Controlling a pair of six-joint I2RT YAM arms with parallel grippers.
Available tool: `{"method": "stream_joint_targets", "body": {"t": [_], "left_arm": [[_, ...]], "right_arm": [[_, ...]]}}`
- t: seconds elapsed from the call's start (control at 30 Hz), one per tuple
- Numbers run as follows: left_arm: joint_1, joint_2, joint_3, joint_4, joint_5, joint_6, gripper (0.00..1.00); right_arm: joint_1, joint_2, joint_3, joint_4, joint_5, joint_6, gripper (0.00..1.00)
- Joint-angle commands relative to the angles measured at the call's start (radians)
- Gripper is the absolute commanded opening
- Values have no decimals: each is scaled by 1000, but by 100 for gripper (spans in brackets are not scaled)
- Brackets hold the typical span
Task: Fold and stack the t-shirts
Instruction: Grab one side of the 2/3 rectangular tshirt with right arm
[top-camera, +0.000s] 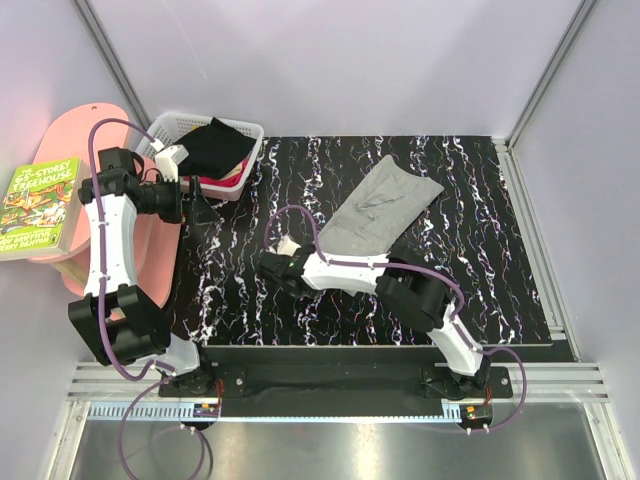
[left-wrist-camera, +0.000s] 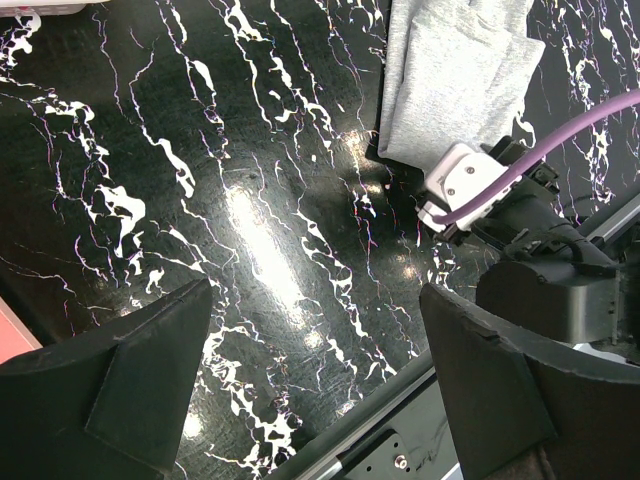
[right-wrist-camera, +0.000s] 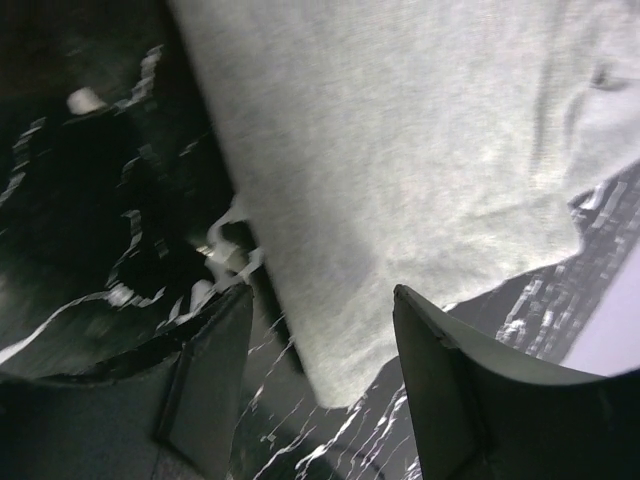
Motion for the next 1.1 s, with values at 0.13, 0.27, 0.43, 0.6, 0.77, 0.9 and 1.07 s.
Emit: {"method": "stream_joint_targets", "body": {"t": [0.13,0.27,0.43,0.6,0.77,0.9,1.07], "left_arm": [[3,-12,34,-2,34,12,90],[3,-12,43,-7,39,7,90],[3,-11,61,-14,33,7,90],[3,-12,73,-21,36,7,90],[3,-15,78,-24,42,3,90],[3,-12,86,-25,48,1,90],[5,-9,92,-27,54,-2,90]], "right_arm": [[0,89,-20,39,156,50,65],[0,122,-12,47,119,58,58],[-14,154,-14,59,38,87,37],[-16,149,-9,62,-18,98,20],[-17,110,26,33,-73,93,0],[-11,41,89,-27,-134,92,0],[27,-2,194,-102,-225,96,0]]}}
